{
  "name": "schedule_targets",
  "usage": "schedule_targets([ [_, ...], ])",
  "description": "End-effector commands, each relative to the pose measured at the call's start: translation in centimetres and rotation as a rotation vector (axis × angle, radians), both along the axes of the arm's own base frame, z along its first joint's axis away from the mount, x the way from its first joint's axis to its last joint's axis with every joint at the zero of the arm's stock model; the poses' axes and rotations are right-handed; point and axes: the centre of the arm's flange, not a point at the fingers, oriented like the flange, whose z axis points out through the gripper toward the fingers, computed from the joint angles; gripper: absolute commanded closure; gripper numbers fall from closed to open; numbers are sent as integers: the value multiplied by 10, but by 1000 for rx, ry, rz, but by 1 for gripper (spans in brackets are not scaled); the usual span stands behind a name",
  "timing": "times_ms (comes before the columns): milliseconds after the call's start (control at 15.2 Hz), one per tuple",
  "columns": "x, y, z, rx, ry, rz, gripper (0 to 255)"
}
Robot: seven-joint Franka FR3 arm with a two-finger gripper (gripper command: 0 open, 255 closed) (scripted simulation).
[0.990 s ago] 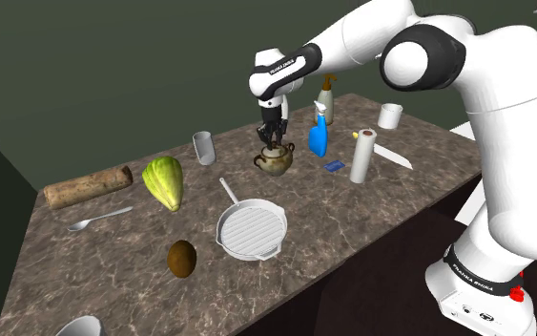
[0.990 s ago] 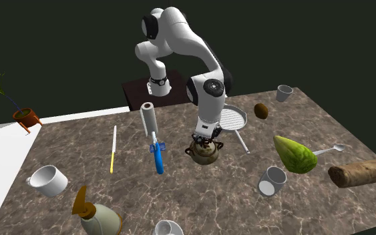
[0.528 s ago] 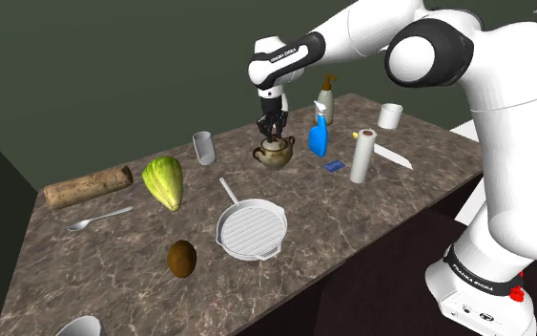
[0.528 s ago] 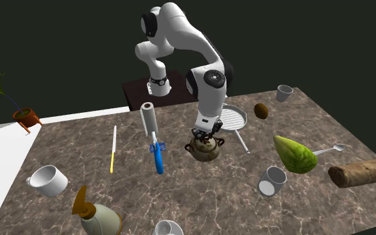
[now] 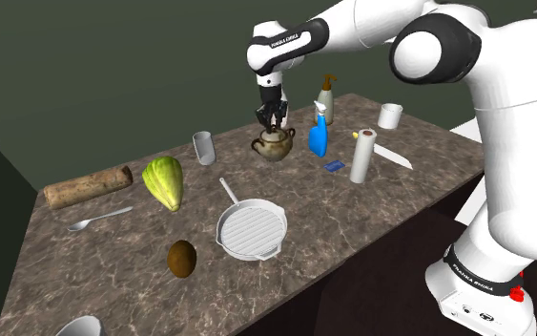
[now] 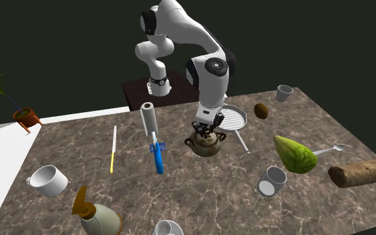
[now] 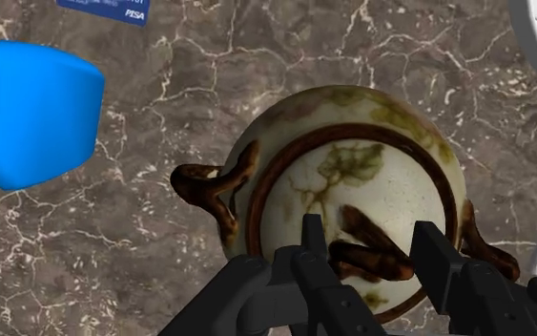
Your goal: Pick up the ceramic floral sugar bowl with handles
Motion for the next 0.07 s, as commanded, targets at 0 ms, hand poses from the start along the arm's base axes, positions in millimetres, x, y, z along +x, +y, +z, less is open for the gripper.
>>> schedule_targets([
  [0,0,1,5,0,-2,0,255],
])
